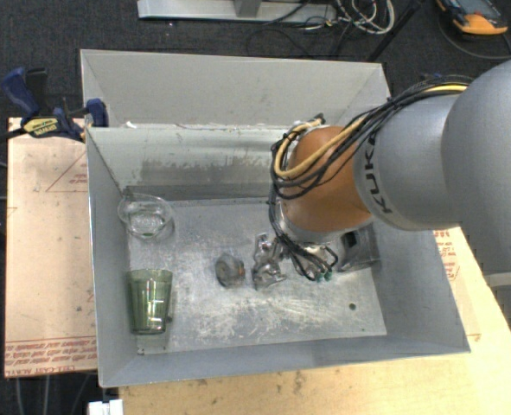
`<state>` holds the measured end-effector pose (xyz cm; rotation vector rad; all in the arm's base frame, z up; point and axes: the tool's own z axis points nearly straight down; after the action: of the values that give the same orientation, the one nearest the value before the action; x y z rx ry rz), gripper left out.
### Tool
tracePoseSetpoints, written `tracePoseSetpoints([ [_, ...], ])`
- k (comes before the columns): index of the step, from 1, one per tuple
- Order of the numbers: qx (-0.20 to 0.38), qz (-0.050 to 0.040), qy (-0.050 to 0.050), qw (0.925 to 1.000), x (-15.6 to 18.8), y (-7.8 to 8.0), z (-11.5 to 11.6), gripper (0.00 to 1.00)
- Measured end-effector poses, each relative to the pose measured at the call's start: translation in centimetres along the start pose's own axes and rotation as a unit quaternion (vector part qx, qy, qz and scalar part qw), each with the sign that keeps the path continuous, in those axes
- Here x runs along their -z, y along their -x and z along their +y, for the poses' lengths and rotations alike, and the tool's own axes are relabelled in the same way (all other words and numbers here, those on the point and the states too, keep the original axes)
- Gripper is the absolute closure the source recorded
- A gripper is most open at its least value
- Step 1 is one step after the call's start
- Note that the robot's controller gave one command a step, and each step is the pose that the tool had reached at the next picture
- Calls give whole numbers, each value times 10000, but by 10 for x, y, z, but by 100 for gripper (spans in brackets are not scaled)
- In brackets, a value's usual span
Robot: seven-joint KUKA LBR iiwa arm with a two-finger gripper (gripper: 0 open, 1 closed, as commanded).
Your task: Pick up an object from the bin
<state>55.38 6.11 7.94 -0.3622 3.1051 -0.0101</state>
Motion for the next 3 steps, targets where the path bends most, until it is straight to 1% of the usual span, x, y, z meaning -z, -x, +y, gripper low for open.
tracePoseSetpoints([
  [1,1,-82,28,10000,-1,3,4,0],
  [2,1,-73,30,10000,-1,3,4,0],
  [3,236,29,15,9997,-2,14,23,0],
])
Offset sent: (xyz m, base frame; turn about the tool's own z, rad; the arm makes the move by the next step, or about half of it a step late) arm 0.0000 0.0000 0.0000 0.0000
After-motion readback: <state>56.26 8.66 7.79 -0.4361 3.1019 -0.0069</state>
